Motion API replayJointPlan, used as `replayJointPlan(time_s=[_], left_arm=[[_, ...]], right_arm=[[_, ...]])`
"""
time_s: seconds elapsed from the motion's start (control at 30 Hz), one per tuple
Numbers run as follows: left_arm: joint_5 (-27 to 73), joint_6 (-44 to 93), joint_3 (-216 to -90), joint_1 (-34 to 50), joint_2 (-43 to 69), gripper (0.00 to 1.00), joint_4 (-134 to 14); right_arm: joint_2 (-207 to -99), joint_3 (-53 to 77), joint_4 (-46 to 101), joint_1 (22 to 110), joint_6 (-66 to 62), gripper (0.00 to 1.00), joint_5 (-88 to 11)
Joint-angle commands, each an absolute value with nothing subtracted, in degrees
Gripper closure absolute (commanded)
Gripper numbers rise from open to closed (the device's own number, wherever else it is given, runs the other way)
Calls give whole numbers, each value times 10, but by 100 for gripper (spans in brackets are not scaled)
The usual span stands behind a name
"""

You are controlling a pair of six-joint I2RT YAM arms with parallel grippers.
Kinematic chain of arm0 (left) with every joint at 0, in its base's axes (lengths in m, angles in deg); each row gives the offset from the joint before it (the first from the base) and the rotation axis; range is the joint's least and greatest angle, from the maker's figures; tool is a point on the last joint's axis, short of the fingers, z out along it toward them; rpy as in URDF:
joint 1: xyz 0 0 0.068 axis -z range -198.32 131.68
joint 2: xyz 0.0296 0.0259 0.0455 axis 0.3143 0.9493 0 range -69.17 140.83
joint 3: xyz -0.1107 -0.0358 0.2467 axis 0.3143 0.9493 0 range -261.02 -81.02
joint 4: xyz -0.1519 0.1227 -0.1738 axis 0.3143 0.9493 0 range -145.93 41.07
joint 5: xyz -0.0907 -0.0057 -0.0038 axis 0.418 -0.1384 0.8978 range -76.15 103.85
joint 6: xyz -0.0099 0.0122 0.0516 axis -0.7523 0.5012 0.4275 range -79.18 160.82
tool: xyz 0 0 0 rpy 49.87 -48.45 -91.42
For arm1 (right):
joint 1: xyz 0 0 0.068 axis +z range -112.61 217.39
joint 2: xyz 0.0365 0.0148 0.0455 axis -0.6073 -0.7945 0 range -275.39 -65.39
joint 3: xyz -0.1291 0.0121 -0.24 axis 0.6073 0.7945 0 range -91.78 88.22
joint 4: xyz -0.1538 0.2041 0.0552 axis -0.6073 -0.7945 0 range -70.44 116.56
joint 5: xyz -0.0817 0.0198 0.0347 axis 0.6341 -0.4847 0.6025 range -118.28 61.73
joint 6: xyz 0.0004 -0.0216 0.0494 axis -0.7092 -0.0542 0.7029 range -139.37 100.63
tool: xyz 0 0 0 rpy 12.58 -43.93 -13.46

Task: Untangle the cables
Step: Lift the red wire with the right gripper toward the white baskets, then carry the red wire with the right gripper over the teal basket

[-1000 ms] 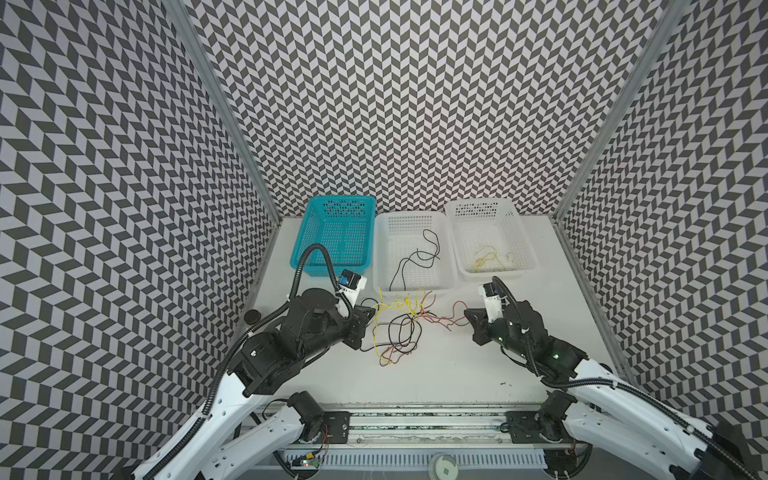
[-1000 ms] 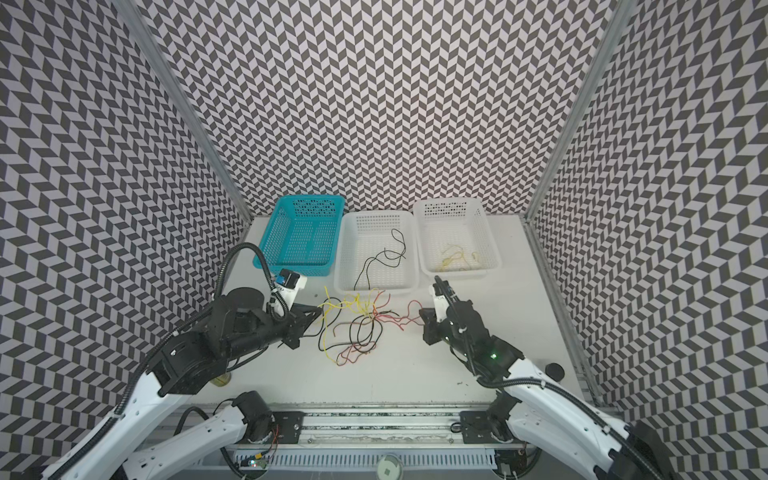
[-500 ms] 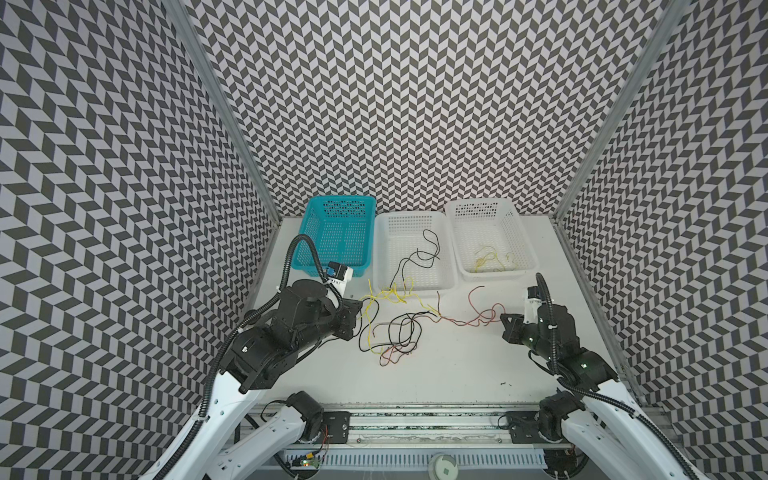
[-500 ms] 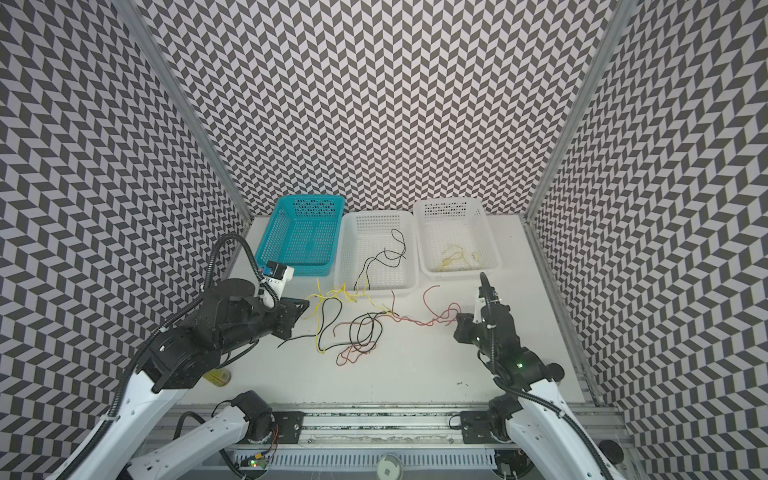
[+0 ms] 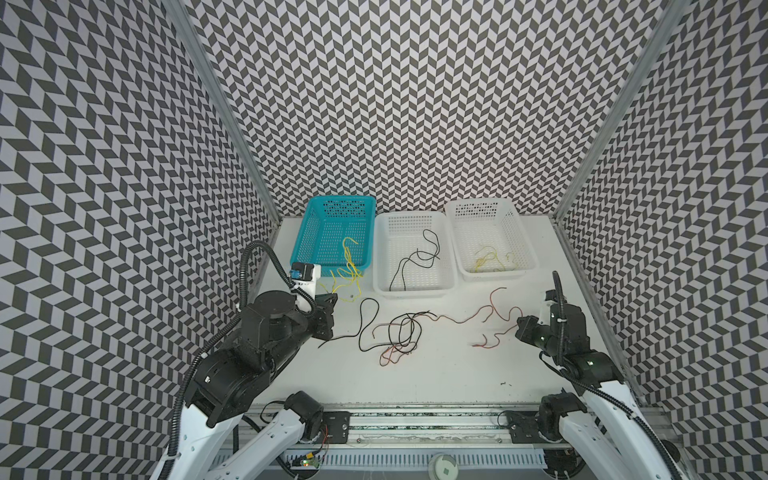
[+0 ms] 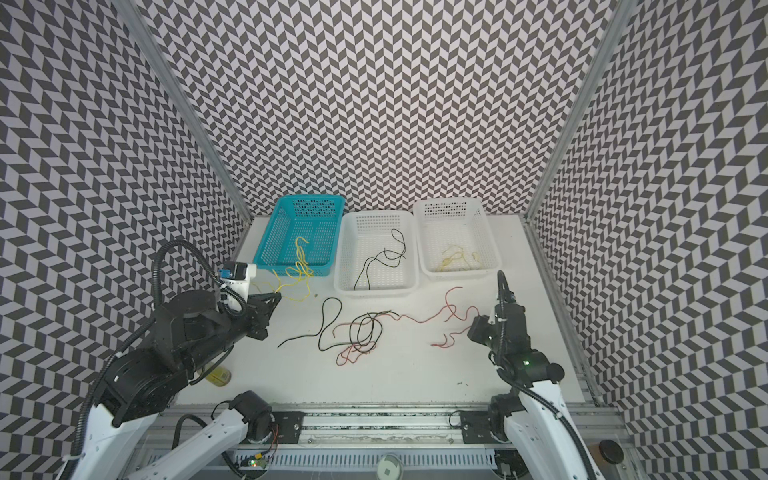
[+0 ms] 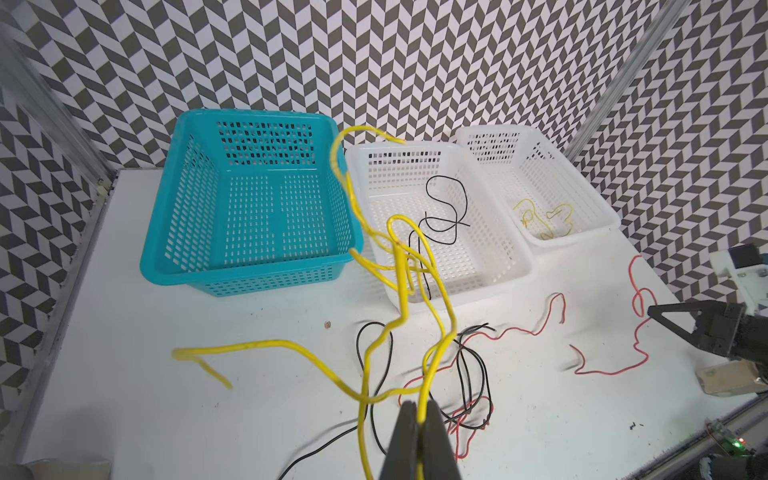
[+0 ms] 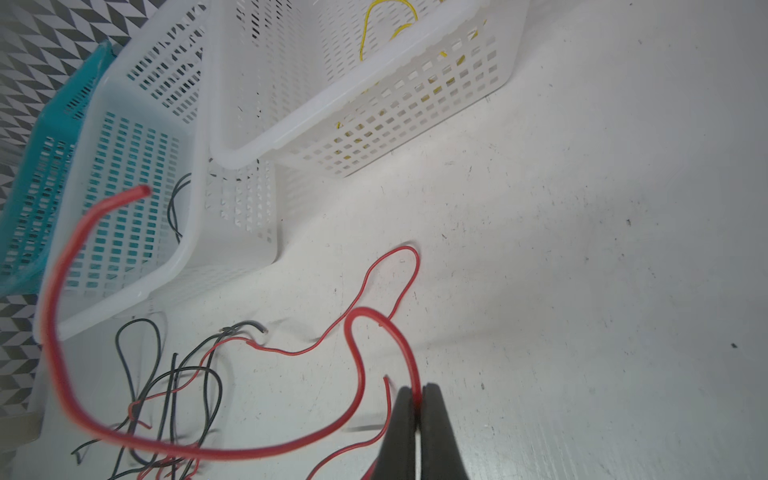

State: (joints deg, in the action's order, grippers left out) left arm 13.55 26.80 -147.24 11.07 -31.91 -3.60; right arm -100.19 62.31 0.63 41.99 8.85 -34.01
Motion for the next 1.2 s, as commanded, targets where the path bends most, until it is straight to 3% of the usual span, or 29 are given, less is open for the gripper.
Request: replayJointPlan(time_s=[0.0, 0.4, 0.6, 0.83, 1.17], left_arm=[[170, 256, -1458, 109, -308, 100, -53], [163, 265, -1396, 109, -319, 100, -78], [166, 264, -1353, 109, -338, 100, -102], [171, 254, -1310, 110, -361, 100, -129], [202, 257, -1295, 110, -343, 100, -150]], right_arm=[[-974, 621, 27, 417, 95, 100, -377], [-974, 544, 24, 418, 69, 100, -457], [-1027, 475, 65, 433, 94, 100, -492], [-1133, 357, 90, 585, 55, 100, -361], [-1386, 129, 151, 693, 15, 100, -304]])
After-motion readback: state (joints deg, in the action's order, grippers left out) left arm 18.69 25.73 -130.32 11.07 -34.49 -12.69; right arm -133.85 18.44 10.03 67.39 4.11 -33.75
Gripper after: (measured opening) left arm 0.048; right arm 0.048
